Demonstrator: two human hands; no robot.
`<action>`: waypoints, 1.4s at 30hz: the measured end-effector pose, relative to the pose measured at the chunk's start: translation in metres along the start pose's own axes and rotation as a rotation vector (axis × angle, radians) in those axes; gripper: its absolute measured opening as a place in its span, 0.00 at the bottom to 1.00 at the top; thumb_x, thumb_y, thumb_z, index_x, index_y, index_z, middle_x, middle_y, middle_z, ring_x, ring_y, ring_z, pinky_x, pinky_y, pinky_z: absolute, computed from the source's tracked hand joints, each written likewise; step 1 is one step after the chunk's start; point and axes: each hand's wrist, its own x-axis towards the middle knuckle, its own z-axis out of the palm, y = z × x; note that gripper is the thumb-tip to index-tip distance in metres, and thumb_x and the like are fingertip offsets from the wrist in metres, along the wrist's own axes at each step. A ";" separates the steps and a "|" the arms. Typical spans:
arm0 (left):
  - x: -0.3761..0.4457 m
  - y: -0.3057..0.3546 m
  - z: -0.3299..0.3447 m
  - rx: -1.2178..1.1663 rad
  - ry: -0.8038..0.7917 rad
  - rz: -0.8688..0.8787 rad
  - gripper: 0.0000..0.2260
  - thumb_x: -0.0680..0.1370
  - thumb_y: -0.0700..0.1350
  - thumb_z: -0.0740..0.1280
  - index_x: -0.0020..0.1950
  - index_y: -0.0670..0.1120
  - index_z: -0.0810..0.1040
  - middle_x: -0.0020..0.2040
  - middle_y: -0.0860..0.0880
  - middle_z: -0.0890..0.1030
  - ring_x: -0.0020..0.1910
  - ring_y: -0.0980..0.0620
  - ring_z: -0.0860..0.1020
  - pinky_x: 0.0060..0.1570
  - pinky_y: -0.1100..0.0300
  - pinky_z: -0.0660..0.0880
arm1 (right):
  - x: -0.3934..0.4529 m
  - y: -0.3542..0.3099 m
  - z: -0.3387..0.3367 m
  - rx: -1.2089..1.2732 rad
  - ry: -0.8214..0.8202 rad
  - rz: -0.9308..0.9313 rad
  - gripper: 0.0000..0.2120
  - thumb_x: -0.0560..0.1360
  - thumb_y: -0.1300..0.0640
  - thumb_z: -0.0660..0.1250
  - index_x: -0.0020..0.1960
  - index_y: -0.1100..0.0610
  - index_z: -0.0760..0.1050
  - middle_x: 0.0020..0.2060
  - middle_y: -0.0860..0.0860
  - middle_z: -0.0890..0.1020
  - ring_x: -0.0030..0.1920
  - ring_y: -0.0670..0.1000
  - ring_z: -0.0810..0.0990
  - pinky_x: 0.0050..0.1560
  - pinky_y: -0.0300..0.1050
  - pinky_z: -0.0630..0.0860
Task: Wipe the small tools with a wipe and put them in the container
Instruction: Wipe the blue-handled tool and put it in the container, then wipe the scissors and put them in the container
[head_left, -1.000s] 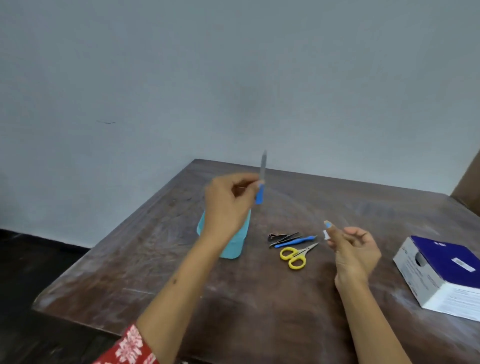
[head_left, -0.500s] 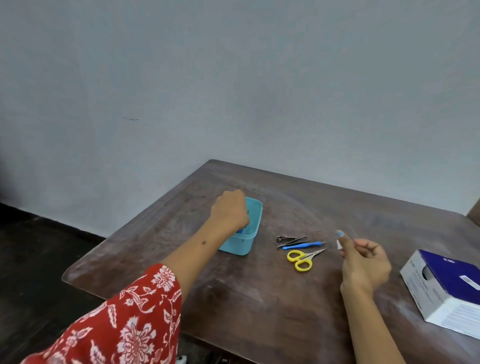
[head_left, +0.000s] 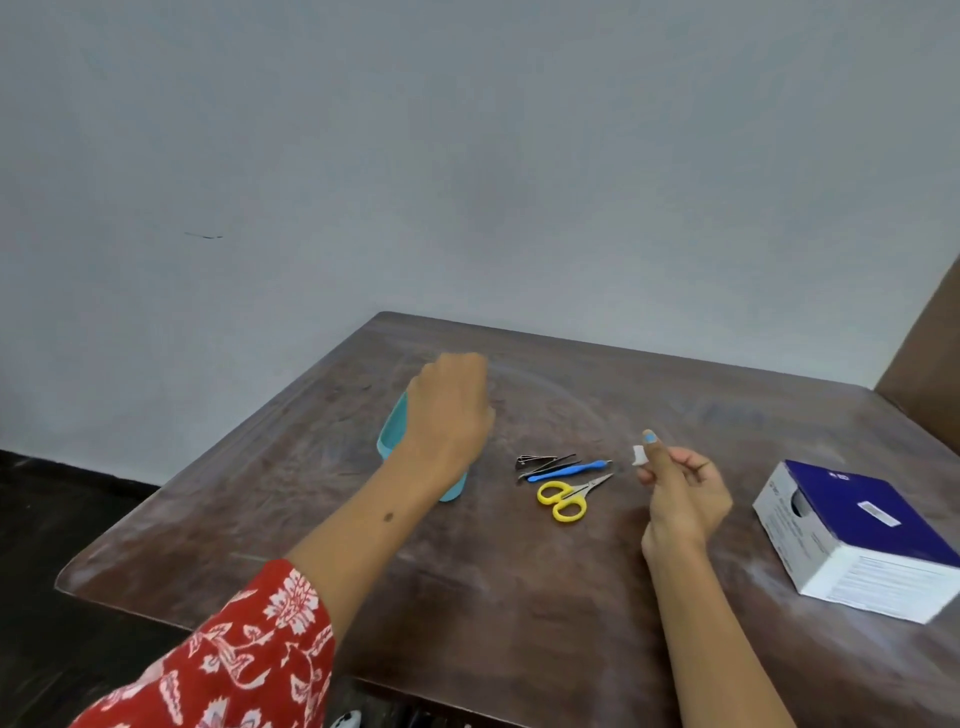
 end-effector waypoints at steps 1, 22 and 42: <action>-0.002 0.008 0.003 -0.040 0.024 0.059 0.05 0.73 0.35 0.61 0.42 0.41 0.76 0.44 0.41 0.80 0.48 0.38 0.78 0.40 0.50 0.71 | 0.000 0.000 0.000 0.012 0.002 0.004 0.11 0.69 0.63 0.74 0.37 0.56 0.72 0.32 0.53 0.77 0.22 0.40 0.75 0.29 0.31 0.74; -0.057 0.062 0.065 0.199 -0.362 0.413 0.08 0.77 0.39 0.59 0.52 0.41 0.76 0.53 0.40 0.80 0.52 0.41 0.78 0.46 0.51 0.72 | 0.006 -0.014 -0.009 0.420 0.066 0.288 0.08 0.72 0.69 0.68 0.39 0.59 0.73 0.31 0.53 0.81 0.28 0.44 0.78 0.28 0.34 0.74; -0.012 0.050 0.093 -1.216 -0.167 -0.376 0.04 0.72 0.36 0.70 0.45 0.38 0.83 0.35 0.44 0.81 0.36 0.47 0.82 0.37 0.56 0.82 | 0.004 -0.005 -0.002 -0.110 0.170 -0.223 0.14 0.74 0.62 0.69 0.42 0.48 0.66 0.37 0.51 0.77 0.27 0.43 0.79 0.34 0.39 0.79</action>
